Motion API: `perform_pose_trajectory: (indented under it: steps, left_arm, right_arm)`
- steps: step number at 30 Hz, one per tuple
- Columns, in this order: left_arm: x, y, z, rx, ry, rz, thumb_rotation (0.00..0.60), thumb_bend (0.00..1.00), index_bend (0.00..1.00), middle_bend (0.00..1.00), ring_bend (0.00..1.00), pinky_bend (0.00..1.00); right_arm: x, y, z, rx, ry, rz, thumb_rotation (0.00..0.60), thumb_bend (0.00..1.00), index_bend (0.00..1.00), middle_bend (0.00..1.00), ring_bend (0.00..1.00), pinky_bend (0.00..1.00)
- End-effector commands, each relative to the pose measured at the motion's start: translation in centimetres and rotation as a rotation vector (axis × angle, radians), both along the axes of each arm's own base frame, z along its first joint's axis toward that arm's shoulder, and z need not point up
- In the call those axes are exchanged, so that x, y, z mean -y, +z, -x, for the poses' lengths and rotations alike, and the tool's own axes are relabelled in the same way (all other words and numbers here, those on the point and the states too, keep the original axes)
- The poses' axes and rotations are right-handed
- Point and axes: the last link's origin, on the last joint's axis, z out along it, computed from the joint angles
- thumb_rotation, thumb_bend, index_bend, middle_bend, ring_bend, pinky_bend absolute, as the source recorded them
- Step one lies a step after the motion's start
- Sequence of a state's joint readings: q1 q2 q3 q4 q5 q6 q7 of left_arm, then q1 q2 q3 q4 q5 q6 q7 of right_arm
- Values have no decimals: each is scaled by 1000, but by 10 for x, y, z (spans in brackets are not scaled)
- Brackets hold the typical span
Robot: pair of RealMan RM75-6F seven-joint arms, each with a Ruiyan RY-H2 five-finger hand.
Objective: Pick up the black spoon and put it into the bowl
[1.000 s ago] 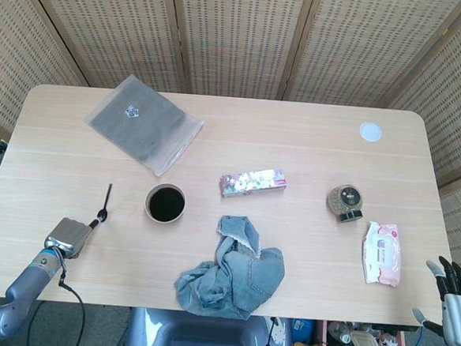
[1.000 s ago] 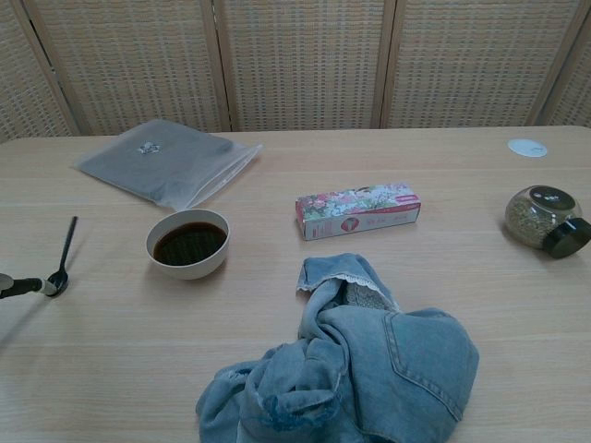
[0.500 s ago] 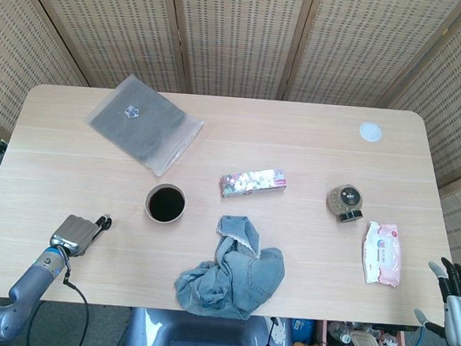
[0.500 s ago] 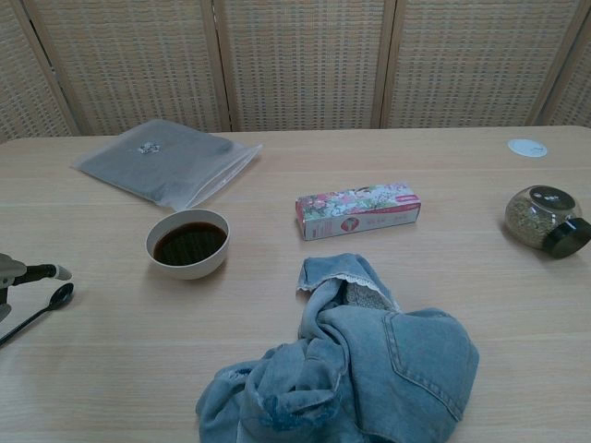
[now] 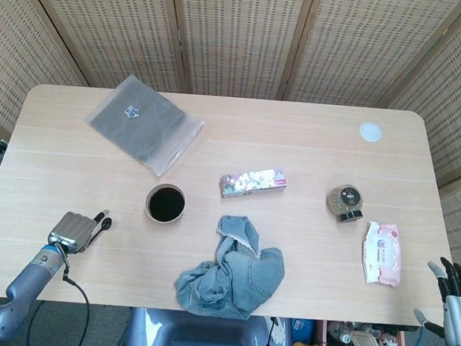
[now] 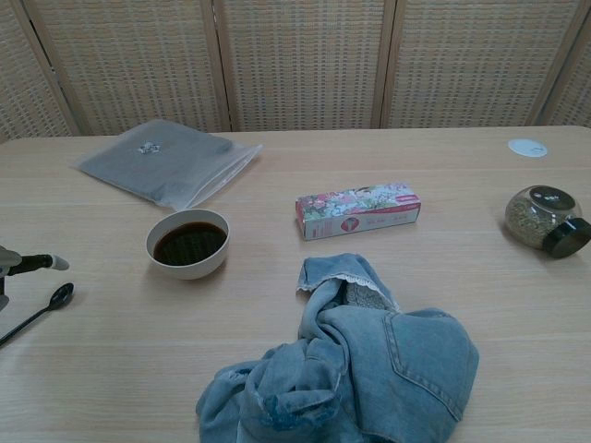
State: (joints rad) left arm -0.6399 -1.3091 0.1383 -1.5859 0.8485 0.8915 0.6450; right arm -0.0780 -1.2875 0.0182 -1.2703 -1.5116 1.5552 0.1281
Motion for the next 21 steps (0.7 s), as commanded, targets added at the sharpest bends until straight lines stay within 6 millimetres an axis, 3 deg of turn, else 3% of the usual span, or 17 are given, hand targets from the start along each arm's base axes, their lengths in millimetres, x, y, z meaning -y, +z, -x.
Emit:
perform_pose_trajectory:
  steps: [1,8,21]
  left_arm:
    - [20,8,10,5,39,10,600,701,0,826,751,651]
    - [34,6,19,7,54,33,600,701,0,826,751,651]
    - [24,-3,12,9,34,32,600,701,0,827,751,651]
  right_arm:
    - [0,0,0,1,-1,-2,600,212,171,143,0,0]
    - [2,-3,0,4,5,-12,600,212,172,143,0,0]
    - [0,-2,3,5,-4,-7,600,213,172,143,0,0]
